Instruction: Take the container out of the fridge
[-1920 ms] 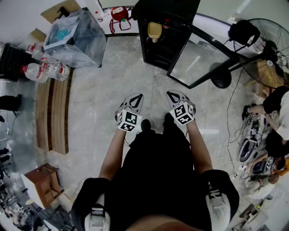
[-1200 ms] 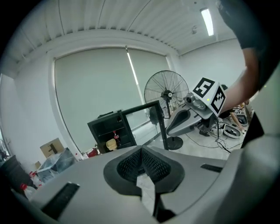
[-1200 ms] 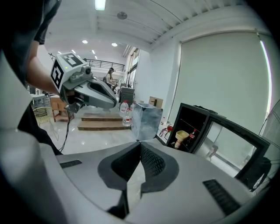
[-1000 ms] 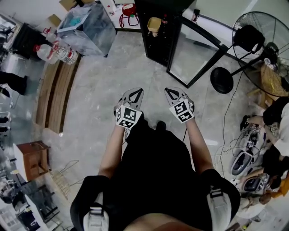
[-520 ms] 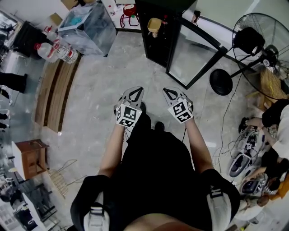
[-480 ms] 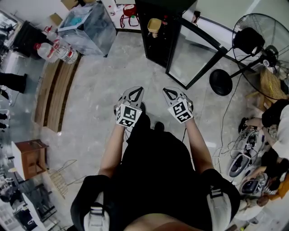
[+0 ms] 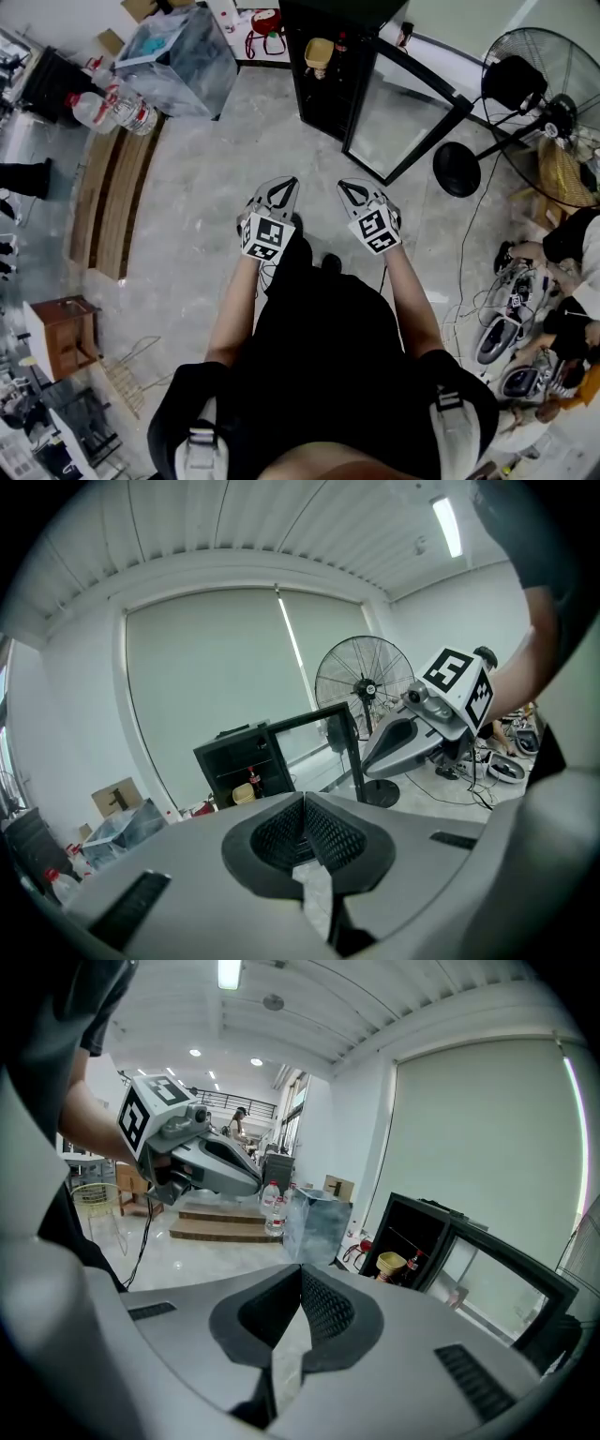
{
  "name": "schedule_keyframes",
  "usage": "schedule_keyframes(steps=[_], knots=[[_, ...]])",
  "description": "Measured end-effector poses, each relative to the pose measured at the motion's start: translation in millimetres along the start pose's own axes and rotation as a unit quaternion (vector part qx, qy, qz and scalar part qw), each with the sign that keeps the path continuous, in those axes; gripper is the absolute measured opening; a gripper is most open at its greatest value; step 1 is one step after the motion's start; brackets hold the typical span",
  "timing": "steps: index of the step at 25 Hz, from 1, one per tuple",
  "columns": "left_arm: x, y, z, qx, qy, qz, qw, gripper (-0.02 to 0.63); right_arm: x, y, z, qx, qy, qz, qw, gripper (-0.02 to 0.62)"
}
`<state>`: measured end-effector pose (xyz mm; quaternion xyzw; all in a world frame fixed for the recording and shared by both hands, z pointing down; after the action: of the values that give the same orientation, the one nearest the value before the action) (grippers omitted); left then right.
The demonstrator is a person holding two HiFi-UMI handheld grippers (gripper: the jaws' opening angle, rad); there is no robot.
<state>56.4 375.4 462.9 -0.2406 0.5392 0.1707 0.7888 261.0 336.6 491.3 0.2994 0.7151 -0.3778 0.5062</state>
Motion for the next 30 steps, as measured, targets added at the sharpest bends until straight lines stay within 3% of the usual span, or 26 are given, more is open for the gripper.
schedule_keyframes(steps=[30], knots=[[-49,-76,-132,-0.060,0.013,0.006,0.9981,0.021,1,-124,53,-0.051,-0.028,-0.038,0.998,-0.002]])
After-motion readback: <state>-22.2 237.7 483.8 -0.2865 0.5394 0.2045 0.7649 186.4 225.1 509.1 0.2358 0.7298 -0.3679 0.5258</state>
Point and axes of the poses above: the fingertips, and each gripper's own axes: y backward along the fingers, z to its right, x out of its top, the point moved 10 cm from there along y, backward along the fingers, and after that the axes turned 14 degrees about z, right-handed, at the moved point
